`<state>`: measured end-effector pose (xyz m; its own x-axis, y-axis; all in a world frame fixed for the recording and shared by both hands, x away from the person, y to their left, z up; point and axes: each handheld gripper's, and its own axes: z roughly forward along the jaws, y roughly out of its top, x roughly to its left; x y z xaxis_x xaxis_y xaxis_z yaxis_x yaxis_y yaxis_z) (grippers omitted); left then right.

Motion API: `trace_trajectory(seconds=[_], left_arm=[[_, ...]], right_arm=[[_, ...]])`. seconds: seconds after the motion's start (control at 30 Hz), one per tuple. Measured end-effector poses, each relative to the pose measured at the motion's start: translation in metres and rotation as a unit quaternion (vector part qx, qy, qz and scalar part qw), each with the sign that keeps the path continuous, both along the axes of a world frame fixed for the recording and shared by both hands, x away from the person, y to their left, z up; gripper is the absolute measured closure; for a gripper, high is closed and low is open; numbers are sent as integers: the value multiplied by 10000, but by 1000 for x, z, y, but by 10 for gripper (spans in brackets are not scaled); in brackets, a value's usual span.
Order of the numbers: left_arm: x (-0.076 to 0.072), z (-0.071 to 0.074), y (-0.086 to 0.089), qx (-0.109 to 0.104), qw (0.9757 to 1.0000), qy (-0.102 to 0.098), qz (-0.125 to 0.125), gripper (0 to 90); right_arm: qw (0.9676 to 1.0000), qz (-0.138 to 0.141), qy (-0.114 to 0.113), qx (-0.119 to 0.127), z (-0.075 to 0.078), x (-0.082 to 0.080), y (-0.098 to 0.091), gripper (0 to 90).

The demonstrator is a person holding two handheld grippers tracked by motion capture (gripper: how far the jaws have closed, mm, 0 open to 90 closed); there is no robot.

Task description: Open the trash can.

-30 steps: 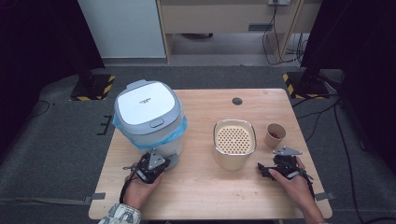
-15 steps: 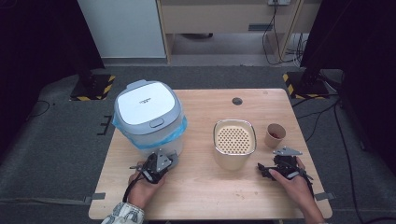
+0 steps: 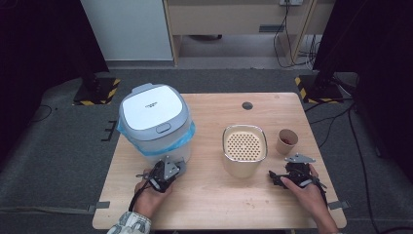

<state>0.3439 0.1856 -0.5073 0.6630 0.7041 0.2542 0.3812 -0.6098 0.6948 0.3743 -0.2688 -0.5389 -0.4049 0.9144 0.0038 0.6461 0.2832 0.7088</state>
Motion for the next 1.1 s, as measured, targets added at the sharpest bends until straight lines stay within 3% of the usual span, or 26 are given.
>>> trace_trajectory(seconds=[0.33, 0.53, 1.1], left_arm=[[1, -3, 0, -38, 9999, 96, 40, 898], [3, -8, -2, 54, 9997, 223, 40, 899], [5, -9, -1, -17, 9997, 253, 64, 899]], right_arm=[[10000, -6, -2, 1, 0, 0, 0, 33], [10000, -5, -1, 1, 0, 0, 0, 33], [10000, 69, 11, -52, 1, 0, -3, 44]])
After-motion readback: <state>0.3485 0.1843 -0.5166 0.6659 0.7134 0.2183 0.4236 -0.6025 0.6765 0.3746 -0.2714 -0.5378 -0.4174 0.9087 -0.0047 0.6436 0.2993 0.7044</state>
